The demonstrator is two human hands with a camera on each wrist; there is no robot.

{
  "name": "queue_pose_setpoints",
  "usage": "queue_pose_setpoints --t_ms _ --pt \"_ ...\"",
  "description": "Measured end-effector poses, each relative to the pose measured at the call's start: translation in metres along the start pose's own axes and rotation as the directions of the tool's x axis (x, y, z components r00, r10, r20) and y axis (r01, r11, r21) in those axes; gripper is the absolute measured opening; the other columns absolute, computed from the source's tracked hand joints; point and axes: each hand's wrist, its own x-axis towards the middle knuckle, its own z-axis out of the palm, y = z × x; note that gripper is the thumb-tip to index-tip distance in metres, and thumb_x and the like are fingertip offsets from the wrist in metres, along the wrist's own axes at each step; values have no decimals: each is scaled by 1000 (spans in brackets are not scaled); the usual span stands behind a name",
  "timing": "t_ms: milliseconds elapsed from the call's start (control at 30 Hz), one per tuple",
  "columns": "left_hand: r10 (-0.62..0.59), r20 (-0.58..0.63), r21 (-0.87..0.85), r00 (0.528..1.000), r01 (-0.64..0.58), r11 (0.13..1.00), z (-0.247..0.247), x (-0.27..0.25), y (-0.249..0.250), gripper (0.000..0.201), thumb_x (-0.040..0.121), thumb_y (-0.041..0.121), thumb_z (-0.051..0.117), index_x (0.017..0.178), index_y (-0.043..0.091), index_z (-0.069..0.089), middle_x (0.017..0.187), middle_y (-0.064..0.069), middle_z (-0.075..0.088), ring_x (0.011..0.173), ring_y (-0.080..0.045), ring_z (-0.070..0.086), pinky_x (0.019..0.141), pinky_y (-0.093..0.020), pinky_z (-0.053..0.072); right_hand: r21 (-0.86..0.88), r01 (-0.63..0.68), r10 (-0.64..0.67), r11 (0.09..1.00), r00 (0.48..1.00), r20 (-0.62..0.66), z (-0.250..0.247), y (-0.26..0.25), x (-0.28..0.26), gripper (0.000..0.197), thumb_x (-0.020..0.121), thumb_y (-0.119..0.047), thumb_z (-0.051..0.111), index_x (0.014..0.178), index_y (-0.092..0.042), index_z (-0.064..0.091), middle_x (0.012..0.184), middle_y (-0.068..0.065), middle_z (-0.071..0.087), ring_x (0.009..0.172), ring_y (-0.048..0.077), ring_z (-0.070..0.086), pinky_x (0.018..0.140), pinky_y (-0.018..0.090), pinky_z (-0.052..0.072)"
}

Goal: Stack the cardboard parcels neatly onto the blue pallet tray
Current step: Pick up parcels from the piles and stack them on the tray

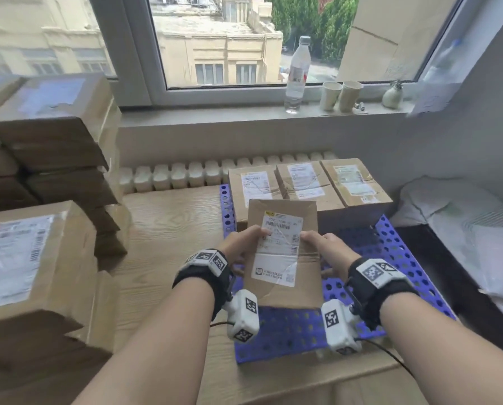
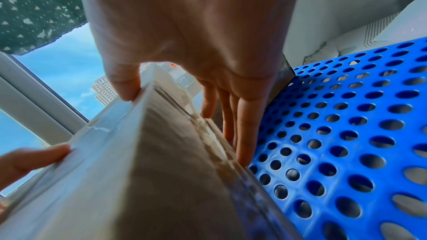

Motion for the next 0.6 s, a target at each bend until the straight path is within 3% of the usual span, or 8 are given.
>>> queue_pose_setpoints --t_ms 33,100,300,433,533,600 --pt "-2 -10 -12 1000 2 1000 0 0 -1 40 70 51 73 90 18 65 81 -4 71 83 -26 68 88 -50 56 -10 7 -7 1000 1000 19 -1 1 4 66 75 -60 65 113 -7 52 92 4 55 74 18 55 57 32 52" --pt "-6 -13 -26 1000 6 1000 1 -1 -4 29 81 45 70 94 19 63 93 -5 68 96 -28 64 97 -53 51 -28 31 -30 999 999 42 -5 2 5 59 80 -55 65 111 -8 51 94 3 58 75 18 59 57 31 51" --pt "-33 9 -22 999 33 999 4 -7 0 18 86 36 69 92 20 64 94 -1 66 100 -24 62 91 -51 54 -68 92 -85 993 990 109 -22 -5 7 44 83 -47 68 102 -10 52 97 6 61 76 18 61 59 32 54" --pt "-107 36 -11 994 107 994 6 -16 -11 15 89 29 67 96 18 61 95 -2 63 88 -22 63 83 -47 56 -85 43 -24 995 978 209 -24 3 5 38 84 -43 68 98 -12 53 98 9 65 76 19 63 67 37 56" --pt "-145 25 -16 989 145 989 6 -16 -24 16 90 30 65 97 17 59 98 -5 62 91 -26 63 89 -46 54 -132 18 14 991 971 239 -14 9 6 38 87 -43 63 105 -11 54 100 7 63 80 20 64 63 31 55" --pt "-161 -6 -11 987 161 987 5 -11 -32 19 90 34 66 97 18 60 96 -7 64 87 -25 64 84 -43 56 -144 5 33 990 965 260 -5 11 9 39 87 -44 62 104 -9 58 95 8 63 79 23 63 64 32 54"
